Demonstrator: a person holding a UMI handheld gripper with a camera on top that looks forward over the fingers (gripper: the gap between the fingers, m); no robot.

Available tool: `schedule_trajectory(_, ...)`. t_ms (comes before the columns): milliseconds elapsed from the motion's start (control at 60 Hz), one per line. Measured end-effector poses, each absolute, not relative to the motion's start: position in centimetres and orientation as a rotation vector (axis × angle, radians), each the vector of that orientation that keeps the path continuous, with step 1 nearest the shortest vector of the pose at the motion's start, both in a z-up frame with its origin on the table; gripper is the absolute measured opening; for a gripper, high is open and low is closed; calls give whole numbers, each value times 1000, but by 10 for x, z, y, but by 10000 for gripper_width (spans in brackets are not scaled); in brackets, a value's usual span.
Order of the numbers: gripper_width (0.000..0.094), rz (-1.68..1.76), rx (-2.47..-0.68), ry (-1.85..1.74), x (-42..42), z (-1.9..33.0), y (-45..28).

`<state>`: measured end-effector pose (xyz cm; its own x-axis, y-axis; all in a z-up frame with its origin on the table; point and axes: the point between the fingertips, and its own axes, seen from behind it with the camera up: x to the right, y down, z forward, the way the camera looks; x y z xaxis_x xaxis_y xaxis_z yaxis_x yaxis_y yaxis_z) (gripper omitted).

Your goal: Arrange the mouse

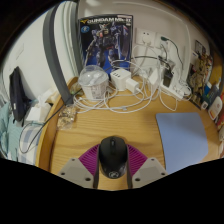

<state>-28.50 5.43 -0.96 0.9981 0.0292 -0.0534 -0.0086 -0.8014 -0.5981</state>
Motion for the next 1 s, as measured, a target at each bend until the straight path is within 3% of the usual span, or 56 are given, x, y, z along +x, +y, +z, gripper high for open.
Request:
schedule_trajectory(117,292,148,-2482,-61,-287,-8,54)
schedule_trajectory(300,288,173,-2484,-173,-289,7,45)
schedule_trajectory(617,288,140,-2165,-161,-204,206,88)
schedule_trajectory(700,289,99,-2115,-135,-157,237,97)
schedule_trajectory(817,288,65,-2113,-86,-92,230,104)
schedule_trajectory(1000,290,56,-2154,-15,-22,149,109)
